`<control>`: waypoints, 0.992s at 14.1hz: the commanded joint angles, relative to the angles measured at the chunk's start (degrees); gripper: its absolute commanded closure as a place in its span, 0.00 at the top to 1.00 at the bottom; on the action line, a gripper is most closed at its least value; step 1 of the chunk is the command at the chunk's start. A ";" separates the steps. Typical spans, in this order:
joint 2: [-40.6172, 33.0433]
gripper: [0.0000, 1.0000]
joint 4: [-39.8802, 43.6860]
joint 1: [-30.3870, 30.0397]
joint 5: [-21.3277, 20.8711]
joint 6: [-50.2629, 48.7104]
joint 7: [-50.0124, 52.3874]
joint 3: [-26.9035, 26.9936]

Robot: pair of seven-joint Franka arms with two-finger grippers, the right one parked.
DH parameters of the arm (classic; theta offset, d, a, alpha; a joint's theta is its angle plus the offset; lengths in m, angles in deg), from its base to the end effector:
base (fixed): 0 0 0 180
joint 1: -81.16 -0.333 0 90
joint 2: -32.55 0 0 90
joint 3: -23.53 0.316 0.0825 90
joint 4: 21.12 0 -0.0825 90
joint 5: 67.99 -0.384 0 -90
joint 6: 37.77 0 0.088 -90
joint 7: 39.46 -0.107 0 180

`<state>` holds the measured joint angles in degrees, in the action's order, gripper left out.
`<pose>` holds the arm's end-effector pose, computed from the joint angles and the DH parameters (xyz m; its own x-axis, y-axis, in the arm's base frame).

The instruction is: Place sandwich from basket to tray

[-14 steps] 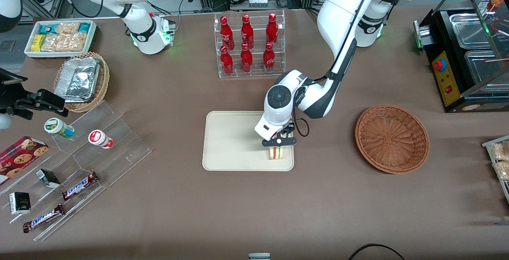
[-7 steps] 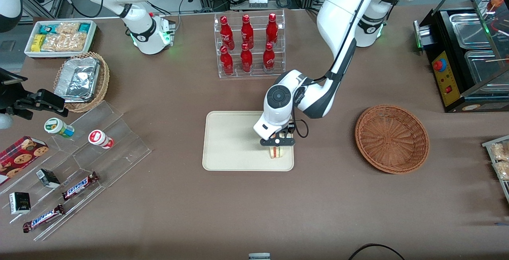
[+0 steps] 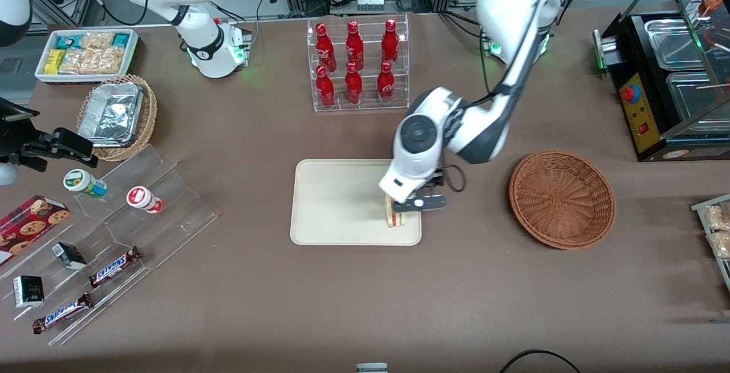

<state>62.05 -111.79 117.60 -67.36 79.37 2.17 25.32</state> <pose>0.5600 -0.3912 0.3344 0.9917 0.1238 -0.0354 0.1224 -0.9917 -0.0393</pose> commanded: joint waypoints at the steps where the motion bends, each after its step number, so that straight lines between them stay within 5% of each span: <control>1: -6.10 1.00 -2.23 -4.95 1.21 -4.44 -0.05 -0.12; 8: -19.10 1.00 -6.60 -17.44 1.39 -13.07 -12.50 0.24; 14: -27.38 1.00 -11.98 -21.93 0.77 -15.43 -23.23 2.50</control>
<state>37.53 -121.55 96.83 -66.65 65.56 -16.95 26.59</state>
